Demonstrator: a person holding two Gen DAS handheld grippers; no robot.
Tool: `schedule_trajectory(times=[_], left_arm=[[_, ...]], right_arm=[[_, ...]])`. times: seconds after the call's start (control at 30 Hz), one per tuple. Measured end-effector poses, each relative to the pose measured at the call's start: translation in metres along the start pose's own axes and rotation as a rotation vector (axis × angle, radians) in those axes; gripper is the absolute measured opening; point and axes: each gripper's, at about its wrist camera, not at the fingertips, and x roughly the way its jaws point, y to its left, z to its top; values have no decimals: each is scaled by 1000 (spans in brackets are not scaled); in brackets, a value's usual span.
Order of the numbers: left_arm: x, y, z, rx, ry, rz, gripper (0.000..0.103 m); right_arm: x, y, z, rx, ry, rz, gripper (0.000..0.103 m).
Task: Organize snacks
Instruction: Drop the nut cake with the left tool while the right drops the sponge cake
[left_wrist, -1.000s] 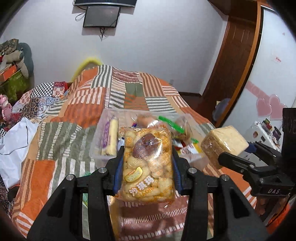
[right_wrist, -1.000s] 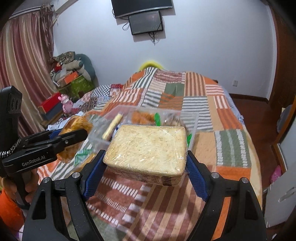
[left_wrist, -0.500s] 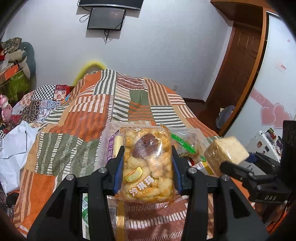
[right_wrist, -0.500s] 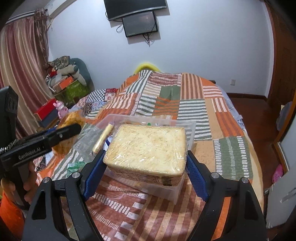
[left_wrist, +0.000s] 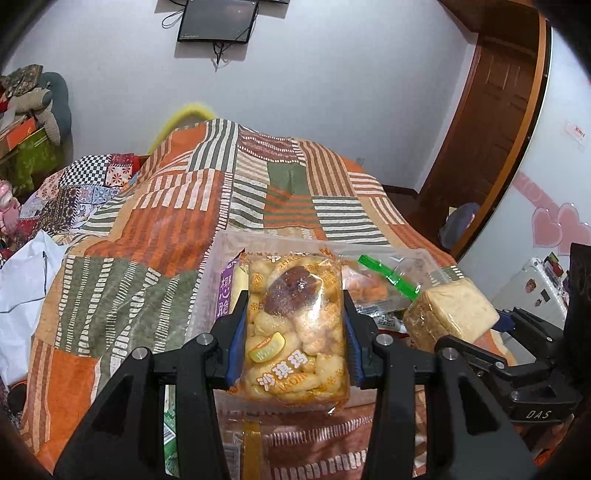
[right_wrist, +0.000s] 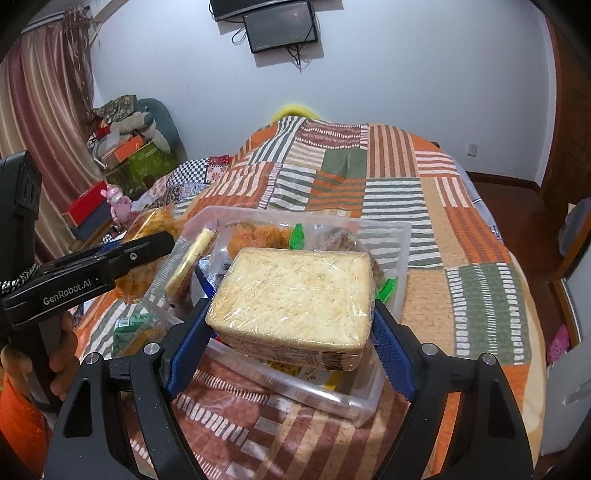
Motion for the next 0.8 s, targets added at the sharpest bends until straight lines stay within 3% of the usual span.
schedule_trajectory(times=[0.47, 0.57, 0.8], left_arm=[[20, 8, -5, -29, 50, -6, 44], [19, 9, -8, -33, 56, 4, 44], [7, 6, -12, -4, 53, 27, 49]], right_arm=[[18, 7, -2, -46, 38, -20, 81], [19, 12, -4, -69, 46, -50, 83], [14, 8, -3, -46, 64, -34, 83]])
